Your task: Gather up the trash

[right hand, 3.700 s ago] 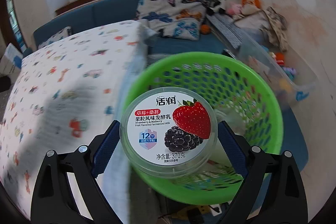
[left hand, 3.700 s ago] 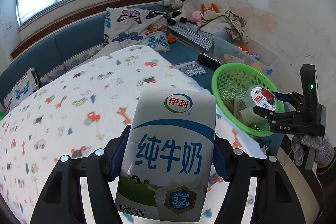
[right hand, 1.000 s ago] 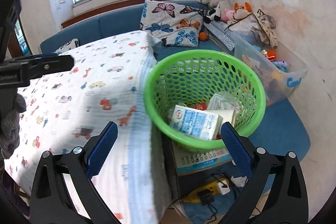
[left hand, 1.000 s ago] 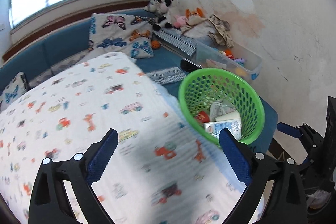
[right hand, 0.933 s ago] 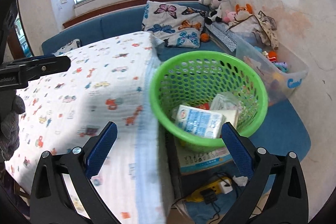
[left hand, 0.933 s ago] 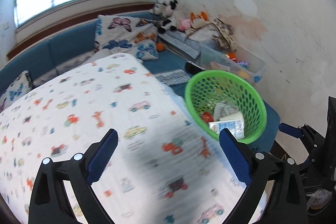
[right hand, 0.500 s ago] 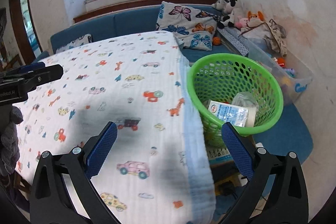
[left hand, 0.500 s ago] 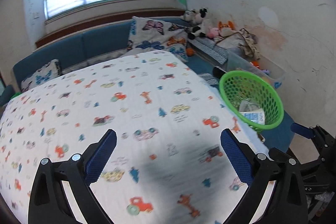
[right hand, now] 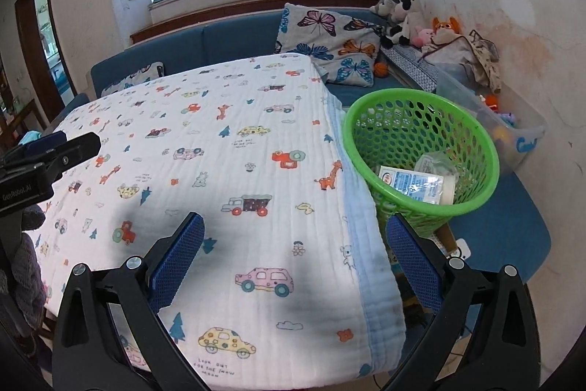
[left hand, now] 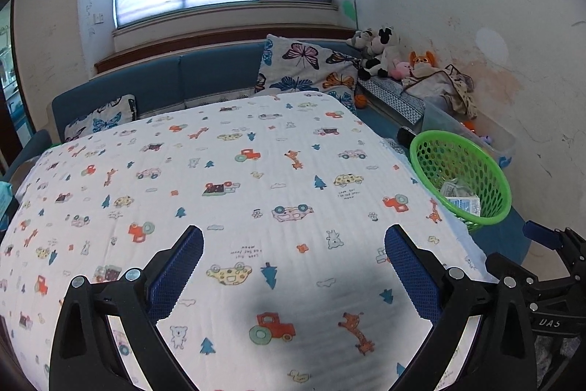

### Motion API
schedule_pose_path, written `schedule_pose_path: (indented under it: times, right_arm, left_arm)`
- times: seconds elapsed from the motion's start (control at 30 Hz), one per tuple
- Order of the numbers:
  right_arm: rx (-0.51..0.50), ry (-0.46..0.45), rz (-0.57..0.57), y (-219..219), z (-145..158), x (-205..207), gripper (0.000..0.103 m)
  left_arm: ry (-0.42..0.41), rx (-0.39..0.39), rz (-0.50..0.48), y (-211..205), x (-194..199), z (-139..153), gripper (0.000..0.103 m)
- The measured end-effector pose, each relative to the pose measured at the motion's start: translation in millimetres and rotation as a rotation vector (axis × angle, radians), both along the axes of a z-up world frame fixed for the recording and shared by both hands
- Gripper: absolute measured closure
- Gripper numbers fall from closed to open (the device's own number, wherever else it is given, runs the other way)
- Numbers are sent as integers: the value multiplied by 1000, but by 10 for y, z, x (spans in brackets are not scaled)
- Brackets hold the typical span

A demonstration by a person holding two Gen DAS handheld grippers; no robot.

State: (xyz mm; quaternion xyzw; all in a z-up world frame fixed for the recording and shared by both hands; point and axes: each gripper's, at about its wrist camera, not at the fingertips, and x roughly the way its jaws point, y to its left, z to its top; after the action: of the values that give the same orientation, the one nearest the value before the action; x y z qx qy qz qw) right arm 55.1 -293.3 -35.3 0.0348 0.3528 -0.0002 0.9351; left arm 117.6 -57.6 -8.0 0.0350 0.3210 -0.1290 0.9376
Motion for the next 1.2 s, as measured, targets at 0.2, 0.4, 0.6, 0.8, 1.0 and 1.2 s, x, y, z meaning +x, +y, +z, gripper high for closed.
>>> schedule_pose_path:
  times: [0.2,0.4,0.6,0.8,1.0,1.2]
  right_arm:
    - [-1,-17,0,12,57,-51,5]
    - [-16,-30,2,42,93,-89,5]
    - [-16,-31,9,62,92,-94,5]
    - [-15,-31,7,64,87,-88,5]
    - [-14,-28,7,63,81,-82,5]
    - [-14,-24,12,68,70,-63,5]
  left_arm:
    - [-39,7,18,12,-105,82,7]
    - [-51,6,28,33,-155,124,7]
    - [-46,-1,40,56,-173,115,7]
    - [-41,1,39,54,-167,101,7]
    - [-41,7,42,38,-160,90,7]
    - [-38,10,40,30,-149,72,7]
